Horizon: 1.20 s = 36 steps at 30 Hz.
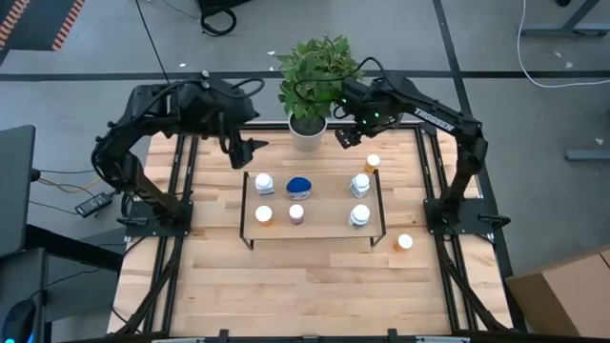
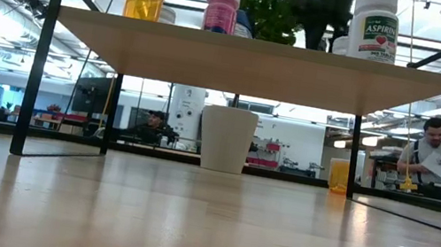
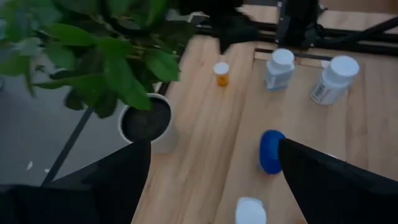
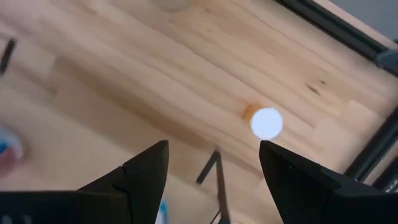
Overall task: Pick and place medicine bottles onto shelf by color
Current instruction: Put the top orange pill bottle on the shelf
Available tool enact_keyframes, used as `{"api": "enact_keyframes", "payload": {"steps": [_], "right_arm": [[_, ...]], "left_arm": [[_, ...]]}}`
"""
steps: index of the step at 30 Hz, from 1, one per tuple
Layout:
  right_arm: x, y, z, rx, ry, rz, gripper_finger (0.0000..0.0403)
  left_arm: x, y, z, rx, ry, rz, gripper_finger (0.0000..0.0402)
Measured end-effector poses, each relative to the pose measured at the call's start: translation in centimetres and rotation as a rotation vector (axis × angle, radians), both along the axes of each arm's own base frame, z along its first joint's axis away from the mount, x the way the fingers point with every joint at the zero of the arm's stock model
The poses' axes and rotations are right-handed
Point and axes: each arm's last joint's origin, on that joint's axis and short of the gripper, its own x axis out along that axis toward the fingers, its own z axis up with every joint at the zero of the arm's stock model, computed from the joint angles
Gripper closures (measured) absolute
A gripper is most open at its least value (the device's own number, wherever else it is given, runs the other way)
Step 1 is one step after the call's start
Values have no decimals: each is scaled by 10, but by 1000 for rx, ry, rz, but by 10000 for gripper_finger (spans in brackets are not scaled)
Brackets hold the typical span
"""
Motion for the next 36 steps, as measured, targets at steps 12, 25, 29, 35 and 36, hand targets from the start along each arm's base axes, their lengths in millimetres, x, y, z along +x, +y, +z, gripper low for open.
{"api": "enact_keyframes", "payload": {"steps": [12, 25, 29, 35, 36], "right_arm": [[-47, 19, 45, -279, -99, -300, 144], [-107, 16, -9, -112, 33, -293, 144], [-125, 28, -19, -99, -29, -227, 144], [-123, 26, -42, -55, 12, -222, 144], [-124, 23, -48, -42, 33, -269, 144]], "left_arm": [[-4, 10, 4, 5, -32, 42, 47], [-7, 16, 2, -19, -15, 87, 47], [-7, 16, 2, -22, -19, 87, 47], [-3, 17, 0, -26, -13, 91, 47], [-3, 17, 0, -27, -14, 91, 47]]}}
